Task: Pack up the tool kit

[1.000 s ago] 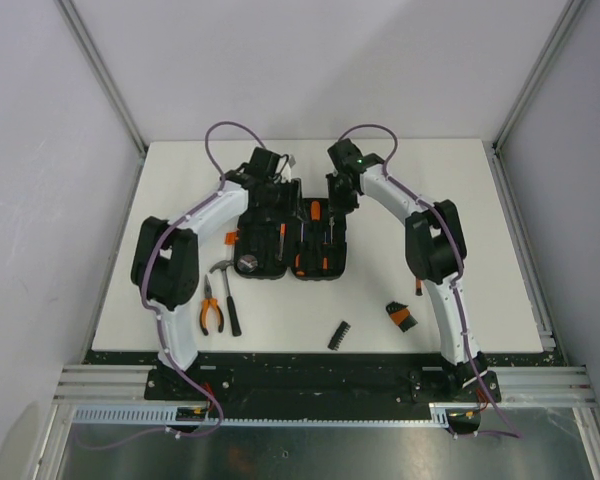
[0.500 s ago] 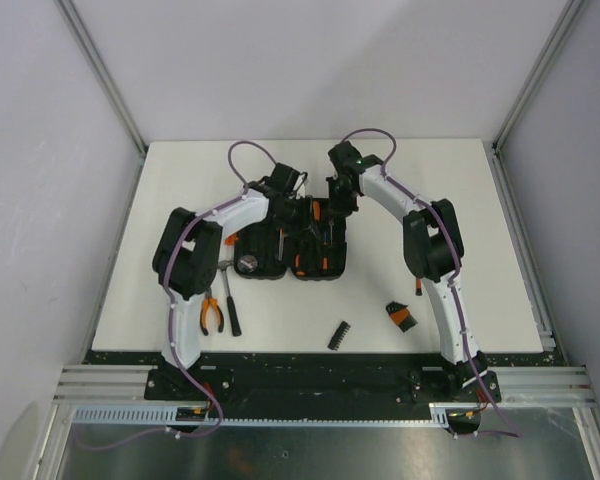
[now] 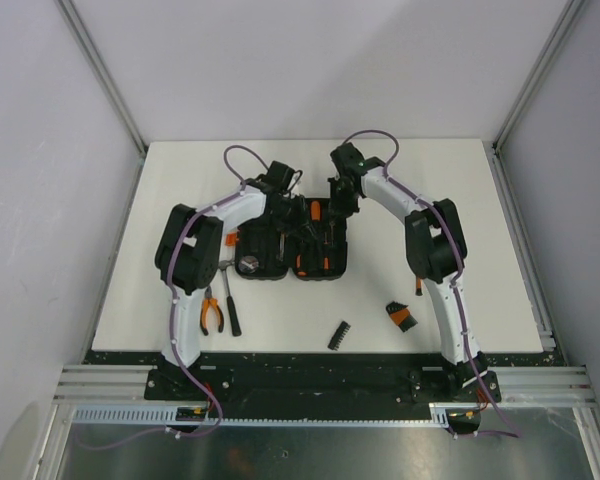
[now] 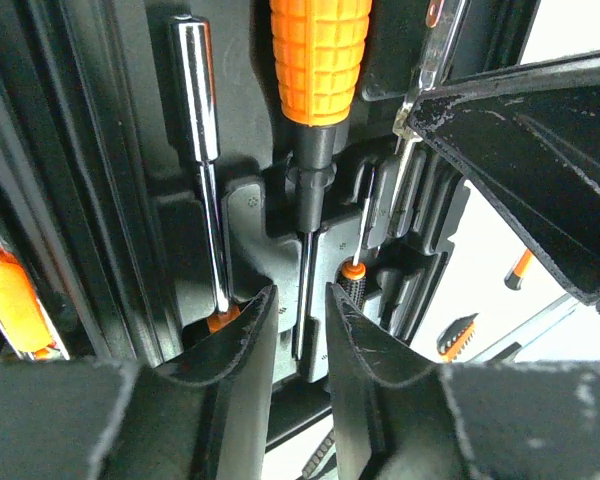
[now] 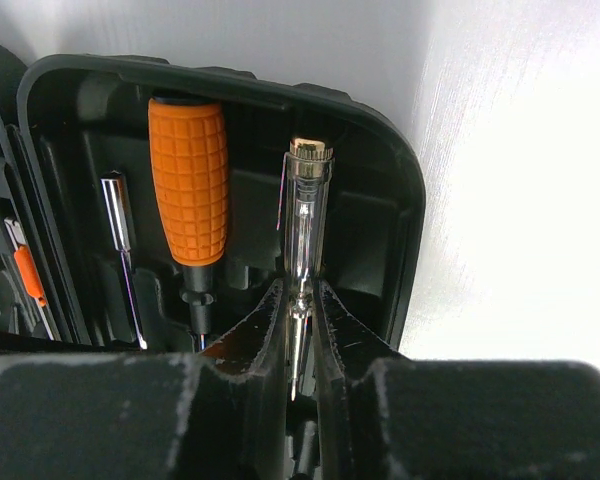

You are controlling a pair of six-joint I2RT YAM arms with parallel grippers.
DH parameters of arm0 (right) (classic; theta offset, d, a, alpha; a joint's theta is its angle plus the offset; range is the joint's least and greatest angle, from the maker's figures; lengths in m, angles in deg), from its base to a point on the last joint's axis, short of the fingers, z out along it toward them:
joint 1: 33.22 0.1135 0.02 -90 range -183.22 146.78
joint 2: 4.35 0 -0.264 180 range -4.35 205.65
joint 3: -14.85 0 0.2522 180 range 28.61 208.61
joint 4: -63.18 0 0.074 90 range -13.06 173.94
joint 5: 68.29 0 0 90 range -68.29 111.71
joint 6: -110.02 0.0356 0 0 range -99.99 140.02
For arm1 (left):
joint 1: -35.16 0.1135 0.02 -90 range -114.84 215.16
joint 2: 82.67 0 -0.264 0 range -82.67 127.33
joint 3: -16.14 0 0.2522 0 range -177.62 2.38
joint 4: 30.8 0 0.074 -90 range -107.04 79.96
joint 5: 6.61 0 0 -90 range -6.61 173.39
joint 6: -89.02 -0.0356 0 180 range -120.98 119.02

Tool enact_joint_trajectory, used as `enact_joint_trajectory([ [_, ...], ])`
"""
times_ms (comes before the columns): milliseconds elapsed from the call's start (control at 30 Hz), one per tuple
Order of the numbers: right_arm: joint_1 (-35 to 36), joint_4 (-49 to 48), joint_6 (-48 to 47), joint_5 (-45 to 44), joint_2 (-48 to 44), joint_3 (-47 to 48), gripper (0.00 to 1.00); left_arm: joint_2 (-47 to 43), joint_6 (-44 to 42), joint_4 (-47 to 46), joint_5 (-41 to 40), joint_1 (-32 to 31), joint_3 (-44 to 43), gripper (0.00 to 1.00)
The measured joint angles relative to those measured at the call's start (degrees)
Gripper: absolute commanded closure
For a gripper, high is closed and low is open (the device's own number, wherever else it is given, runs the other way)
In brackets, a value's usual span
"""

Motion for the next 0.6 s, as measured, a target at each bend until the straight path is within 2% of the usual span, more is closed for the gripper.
enact_joint_trajectory([
  [467,-0.5,-2.4,0.0,0.8,-1.8,-3.4,0.95,1.0,1.5,0.5,1.1,0.1,-1.2,0.7],
  [600,-0.8,-2.2,-0.1,3.4,-2.3,-4.6,0.96,2.5,2.4,-2.3,1.6,-0.3,-2.5,0.7],
])
